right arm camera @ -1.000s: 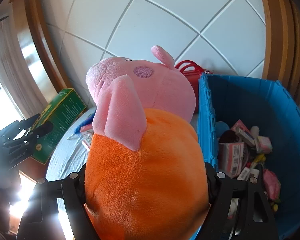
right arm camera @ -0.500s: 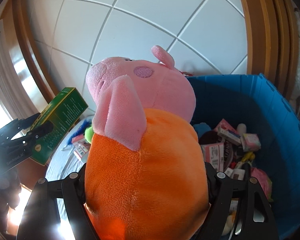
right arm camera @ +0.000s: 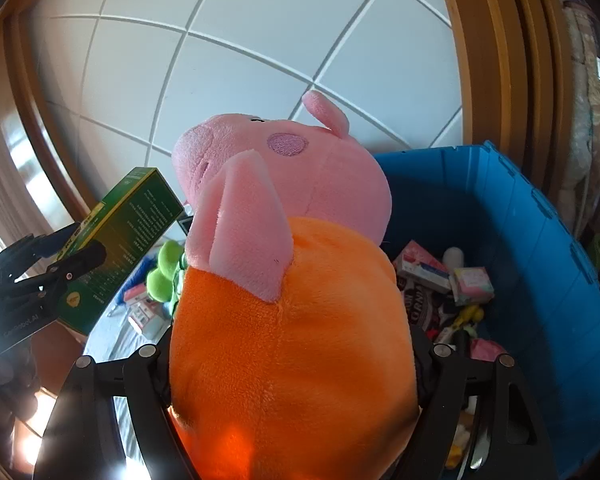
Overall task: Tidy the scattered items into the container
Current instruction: 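Lower the green box and pig plush over the crate opening, then open both tools to drop the green box and pig plush into the crate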
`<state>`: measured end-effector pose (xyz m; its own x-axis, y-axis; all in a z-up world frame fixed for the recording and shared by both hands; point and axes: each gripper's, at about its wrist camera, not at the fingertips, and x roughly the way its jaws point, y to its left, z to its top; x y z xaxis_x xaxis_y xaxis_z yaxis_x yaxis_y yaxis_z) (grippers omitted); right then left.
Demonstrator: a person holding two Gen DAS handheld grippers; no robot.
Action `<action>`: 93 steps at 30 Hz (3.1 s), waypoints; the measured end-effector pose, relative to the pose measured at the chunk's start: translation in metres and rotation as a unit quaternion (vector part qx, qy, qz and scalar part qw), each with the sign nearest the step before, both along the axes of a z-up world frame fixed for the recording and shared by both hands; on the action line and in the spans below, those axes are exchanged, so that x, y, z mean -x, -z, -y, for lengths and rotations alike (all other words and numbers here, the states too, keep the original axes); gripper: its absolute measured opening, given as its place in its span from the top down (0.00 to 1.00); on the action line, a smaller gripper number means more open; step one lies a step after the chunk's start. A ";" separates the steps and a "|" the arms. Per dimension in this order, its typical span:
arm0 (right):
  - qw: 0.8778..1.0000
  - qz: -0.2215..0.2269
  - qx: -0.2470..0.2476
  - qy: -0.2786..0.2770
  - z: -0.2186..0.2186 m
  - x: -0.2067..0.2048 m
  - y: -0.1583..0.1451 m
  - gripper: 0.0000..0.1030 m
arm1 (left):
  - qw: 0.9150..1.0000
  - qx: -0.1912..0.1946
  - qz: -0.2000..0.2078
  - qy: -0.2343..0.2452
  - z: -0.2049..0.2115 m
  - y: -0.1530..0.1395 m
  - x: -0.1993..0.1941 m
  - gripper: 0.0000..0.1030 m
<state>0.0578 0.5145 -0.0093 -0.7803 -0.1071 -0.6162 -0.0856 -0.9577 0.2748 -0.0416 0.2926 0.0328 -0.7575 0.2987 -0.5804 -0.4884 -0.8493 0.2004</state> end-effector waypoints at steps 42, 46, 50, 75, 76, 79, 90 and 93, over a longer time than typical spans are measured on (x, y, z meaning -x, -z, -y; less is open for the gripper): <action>0.990 0.028 0.024 0.138 -0.127 -0.031 0.027 0.21 | 0.991 0.026 0.003 0.129 -0.174 0.011 0.037 0.47; 0.990 0.027 0.024 0.140 -0.130 -0.030 0.027 0.21 | 0.991 0.026 0.001 0.132 -0.179 0.010 0.038 0.47; 0.989 0.027 0.022 0.141 -0.133 -0.029 0.029 0.21 | 0.991 0.024 0.000 0.132 -0.182 0.009 0.039 0.47; 0.989 -0.001 0.012 0.146 -0.142 -0.017 0.017 0.00 | 0.997 -0.026 0.017 0.076 -0.173 0.002 0.065 0.01; 0.990 0.001 0.011 0.143 -0.142 -0.016 0.018 0.00 | 0.997 -0.025 0.018 0.076 -0.172 0.003 0.066 0.01; 0.990 0.006 0.012 0.138 -0.141 -0.012 0.021 0.00 | 0.997 -0.019 0.016 0.074 -0.166 0.006 0.066 0.01; 0.993 0.006 0.014 0.120 -0.122 -0.007 0.021 0.00 | 0.996 -0.026 0.034 0.073 -0.142 0.014 0.062 0.01; 0.993 0.005 0.011 0.116 -0.114 -0.007 0.019 0.00 | 0.997 -0.028 0.033 0.070 -0.133 0.014 0.060 0.01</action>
<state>0.0650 0.6284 -0.0286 -0.7790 0.0611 -0.6240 -0.3056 -0.9060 0.2929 -0.1011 0.4254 0.0191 -0.6667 0.4325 -0.6070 -0.6137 -0.7808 0.1177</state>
